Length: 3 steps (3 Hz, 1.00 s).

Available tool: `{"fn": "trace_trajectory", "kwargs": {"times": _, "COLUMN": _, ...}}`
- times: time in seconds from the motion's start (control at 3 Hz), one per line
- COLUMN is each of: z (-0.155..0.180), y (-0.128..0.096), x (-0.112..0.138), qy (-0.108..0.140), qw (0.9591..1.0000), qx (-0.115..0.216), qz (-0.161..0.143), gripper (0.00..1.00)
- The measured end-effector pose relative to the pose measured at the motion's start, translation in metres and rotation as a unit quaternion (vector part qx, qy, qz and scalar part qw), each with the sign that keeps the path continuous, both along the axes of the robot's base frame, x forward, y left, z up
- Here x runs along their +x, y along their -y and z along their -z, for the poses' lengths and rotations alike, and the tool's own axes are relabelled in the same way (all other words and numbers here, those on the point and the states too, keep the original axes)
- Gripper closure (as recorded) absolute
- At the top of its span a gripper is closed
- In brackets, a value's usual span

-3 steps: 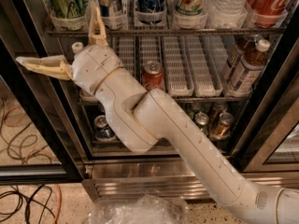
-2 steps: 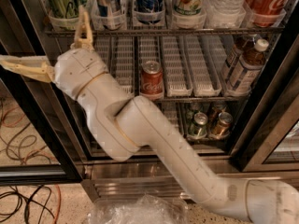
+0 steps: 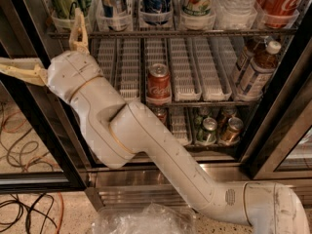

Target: Pick green can from top shelf of fridge

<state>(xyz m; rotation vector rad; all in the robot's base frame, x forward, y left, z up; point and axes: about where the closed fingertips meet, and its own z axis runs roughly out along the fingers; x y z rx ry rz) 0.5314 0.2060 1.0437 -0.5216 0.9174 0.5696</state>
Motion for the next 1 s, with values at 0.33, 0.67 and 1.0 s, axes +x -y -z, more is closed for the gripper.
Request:
{"fn": "trace_trajectory", "kwargs": {"times": 0.33, "z": -0.004, "y": 0.010, "x": 0.003, "qy": 0.005, "qw": 0.9999, "qx": 0.005, "qz": 0.015, "gripper": 0.00}}
{"fn": "trace_trajectory", "kwargs": {"times": 0.67, "z": -0.011, "y": 0.028, "x": -0.008, "qy": 0.012, "qw": 0.9991, "qx": -0.001, "qz": 0.040, "gripper": 0.00}}
{"fn": "trace_trajectory", "kwargs": {"times": 1.0, "z": -0.012, "y": 0.048, "x": -0.026, "qy": 0.004, "qw": 0.9986, "qx": -0.022, "qz": 0.048, "gripper": 0.00}}
